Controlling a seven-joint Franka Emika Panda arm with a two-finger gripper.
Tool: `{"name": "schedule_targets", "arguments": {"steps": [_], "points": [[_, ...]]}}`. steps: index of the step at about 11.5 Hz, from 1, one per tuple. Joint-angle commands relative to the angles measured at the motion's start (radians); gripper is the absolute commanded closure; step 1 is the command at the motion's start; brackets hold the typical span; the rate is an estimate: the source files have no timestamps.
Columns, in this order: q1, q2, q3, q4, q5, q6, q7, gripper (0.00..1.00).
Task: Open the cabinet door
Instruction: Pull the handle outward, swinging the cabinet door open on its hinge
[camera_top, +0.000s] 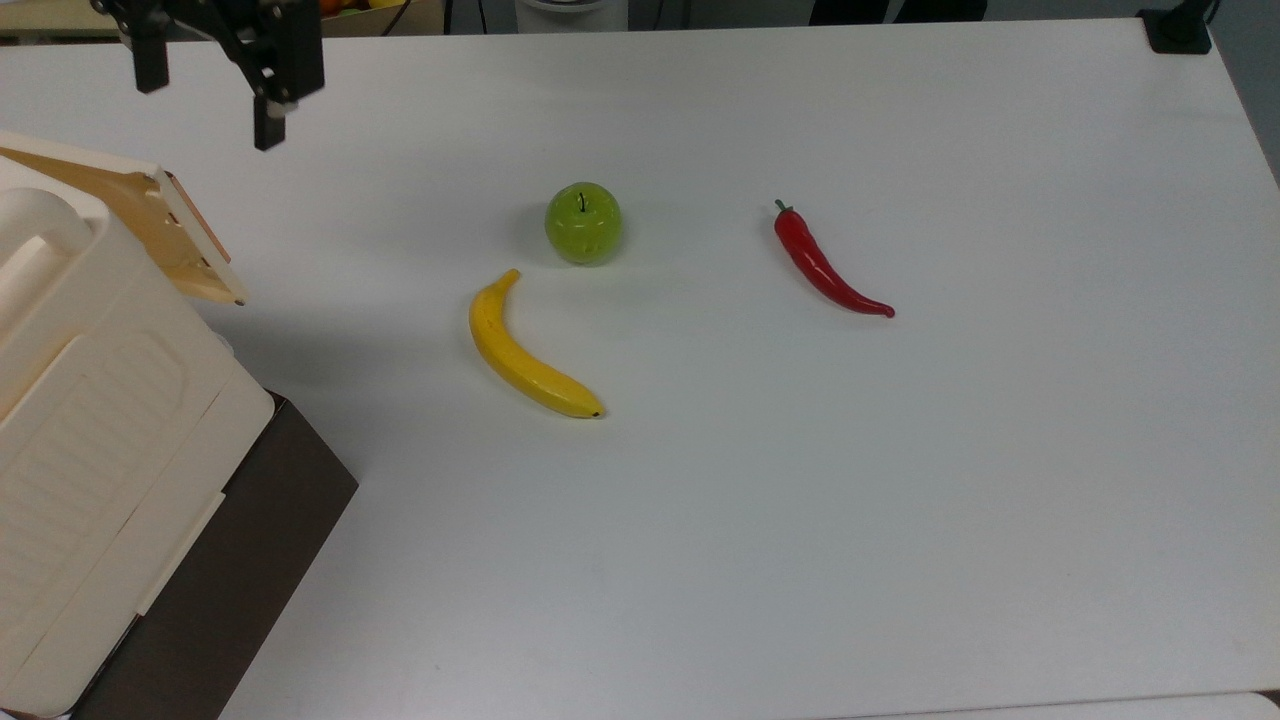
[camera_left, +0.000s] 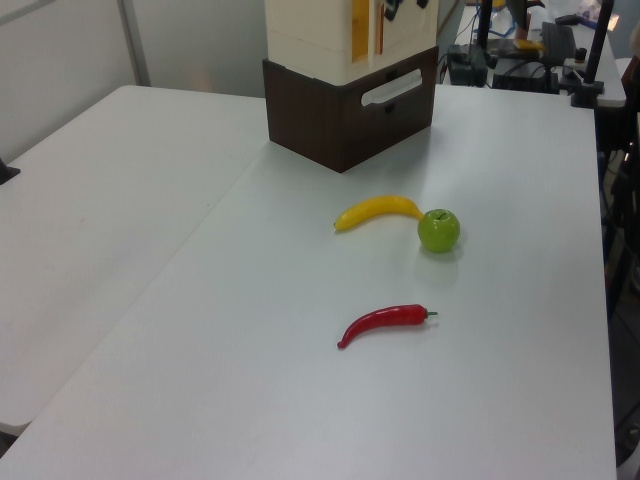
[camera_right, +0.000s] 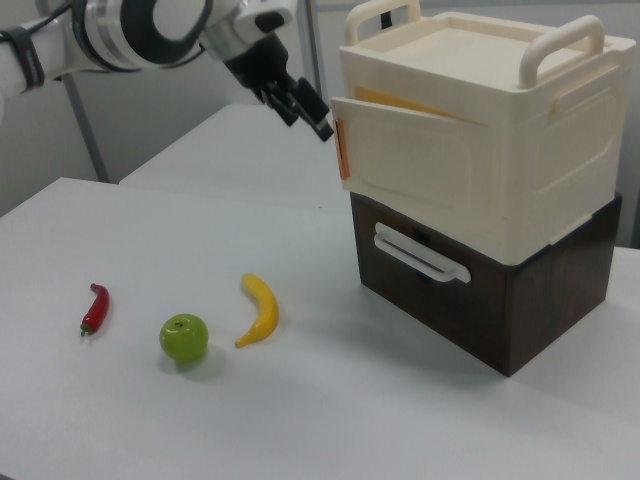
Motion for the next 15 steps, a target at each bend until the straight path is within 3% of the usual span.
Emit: {"name": "schedule_targets", "arguments": {"steps": [1, 5, 8, 11, 15], "points": [[0.005, 0.009, -0.009, 0.063, 0.012, 0.134, 0.030, 0.00], [0.000, 0.073, -0.012, 0.057, 0.011, 0.372, 0.034, 0.00], [0.000, 0.108, -0.012, 0.051, 0.003, 0.417, 0.031, 0.00], [-0.001, 0.084, -0.013, 0.022, 0.003, 0.351, 0.024, 0.00], [0.005, 0.033, -0.013, 0.029, 0.015, 0.089, -0.055, 0.00]]}}
